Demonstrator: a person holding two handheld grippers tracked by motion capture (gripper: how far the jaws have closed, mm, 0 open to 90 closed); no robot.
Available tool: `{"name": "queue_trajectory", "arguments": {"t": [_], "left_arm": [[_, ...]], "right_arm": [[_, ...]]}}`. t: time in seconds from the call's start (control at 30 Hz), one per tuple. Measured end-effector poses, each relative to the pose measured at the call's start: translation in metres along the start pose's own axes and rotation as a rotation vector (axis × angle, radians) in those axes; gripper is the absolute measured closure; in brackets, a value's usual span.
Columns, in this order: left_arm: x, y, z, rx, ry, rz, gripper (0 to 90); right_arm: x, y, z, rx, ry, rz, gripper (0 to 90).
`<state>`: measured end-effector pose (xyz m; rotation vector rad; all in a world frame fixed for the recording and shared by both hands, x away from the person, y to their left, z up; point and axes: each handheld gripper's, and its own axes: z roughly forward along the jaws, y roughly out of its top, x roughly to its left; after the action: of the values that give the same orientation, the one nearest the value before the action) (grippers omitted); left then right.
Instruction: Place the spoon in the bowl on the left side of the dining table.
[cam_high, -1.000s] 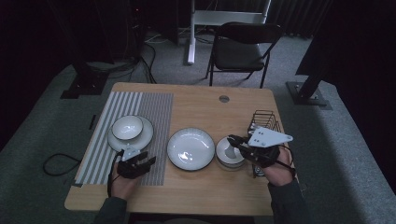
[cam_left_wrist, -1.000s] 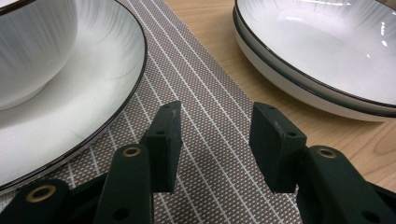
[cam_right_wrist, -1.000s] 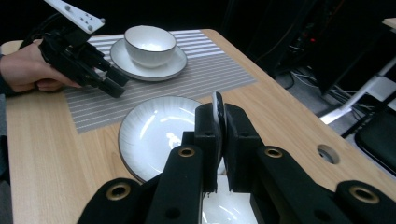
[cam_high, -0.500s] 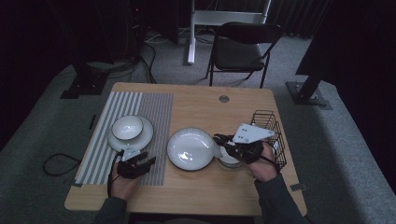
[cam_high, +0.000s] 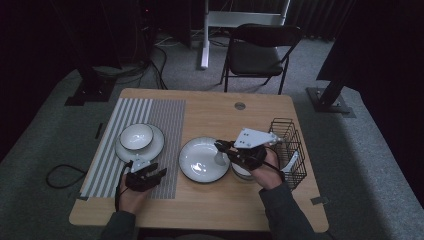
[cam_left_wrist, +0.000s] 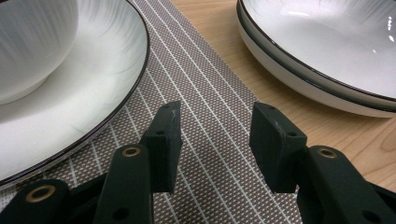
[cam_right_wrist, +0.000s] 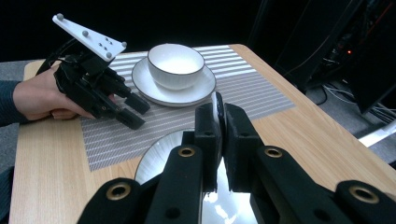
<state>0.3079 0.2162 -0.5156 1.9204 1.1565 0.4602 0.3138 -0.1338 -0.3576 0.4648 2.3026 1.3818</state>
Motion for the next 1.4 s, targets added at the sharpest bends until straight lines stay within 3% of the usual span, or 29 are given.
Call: {"name": "queue_trajectory", "arguments": {"t": [0.77,1.4], "left_arm": [[0.001,-0.002,0.002,0.012,0.009,0.003,54.7],[0.001,-0.002,0.003,0.018,0.015,0.007,54.7]], "right_arm": [[0.004,0.021,0.046,-0.039,0.075,0.011,85.1],[0.012,0.042,0.087,-0.056,0.112,-0.012,85.1]]}}
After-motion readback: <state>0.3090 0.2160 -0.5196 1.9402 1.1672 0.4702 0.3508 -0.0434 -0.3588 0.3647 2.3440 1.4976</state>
